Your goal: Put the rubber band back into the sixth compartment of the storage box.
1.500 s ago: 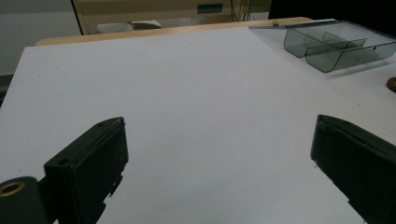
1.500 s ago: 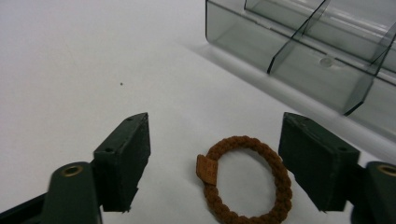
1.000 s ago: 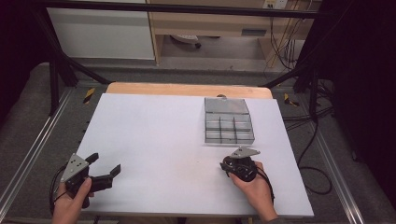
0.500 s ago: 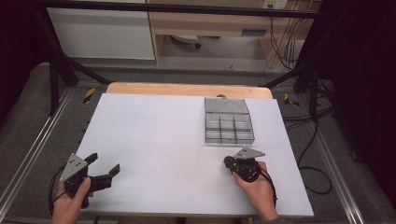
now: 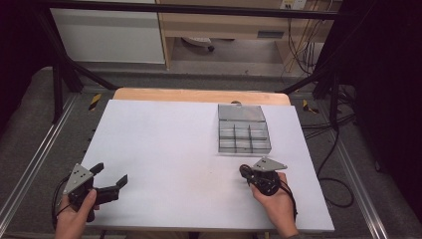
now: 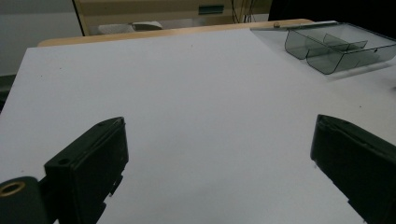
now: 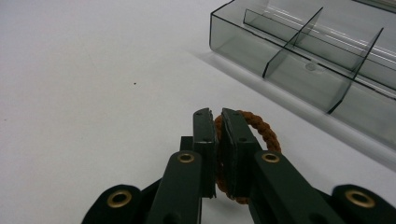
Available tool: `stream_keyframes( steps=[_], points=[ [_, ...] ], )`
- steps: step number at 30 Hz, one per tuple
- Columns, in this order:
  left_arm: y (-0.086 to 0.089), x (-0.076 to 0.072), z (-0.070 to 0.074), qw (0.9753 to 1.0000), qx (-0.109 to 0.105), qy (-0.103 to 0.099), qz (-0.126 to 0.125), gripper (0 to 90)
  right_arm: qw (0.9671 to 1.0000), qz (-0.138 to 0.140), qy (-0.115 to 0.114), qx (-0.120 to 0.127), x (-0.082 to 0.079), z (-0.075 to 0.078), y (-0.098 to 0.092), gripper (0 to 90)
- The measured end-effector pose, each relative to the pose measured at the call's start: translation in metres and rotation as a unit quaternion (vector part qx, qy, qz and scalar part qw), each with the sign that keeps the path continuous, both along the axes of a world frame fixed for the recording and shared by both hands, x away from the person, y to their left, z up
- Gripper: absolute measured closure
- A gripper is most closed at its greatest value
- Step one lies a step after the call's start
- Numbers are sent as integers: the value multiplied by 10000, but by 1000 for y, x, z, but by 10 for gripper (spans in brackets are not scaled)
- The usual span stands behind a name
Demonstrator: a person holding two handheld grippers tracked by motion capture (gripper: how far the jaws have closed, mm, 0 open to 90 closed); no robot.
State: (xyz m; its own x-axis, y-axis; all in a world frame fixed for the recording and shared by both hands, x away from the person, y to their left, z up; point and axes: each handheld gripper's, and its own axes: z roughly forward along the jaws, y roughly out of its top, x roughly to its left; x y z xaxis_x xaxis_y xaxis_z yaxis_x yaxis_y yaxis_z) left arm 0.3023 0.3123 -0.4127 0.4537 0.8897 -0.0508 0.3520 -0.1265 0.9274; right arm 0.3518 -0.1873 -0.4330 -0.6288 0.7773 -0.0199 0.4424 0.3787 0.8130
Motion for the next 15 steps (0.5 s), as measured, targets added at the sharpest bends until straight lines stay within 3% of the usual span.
stream_keyframes(
  steps=[15],
  points=[
    [0, 0, 0, 10000, -14, -11, -4, 40, 9997, -107, -180, 126, -1, 6, -10, 853]
  ],
)
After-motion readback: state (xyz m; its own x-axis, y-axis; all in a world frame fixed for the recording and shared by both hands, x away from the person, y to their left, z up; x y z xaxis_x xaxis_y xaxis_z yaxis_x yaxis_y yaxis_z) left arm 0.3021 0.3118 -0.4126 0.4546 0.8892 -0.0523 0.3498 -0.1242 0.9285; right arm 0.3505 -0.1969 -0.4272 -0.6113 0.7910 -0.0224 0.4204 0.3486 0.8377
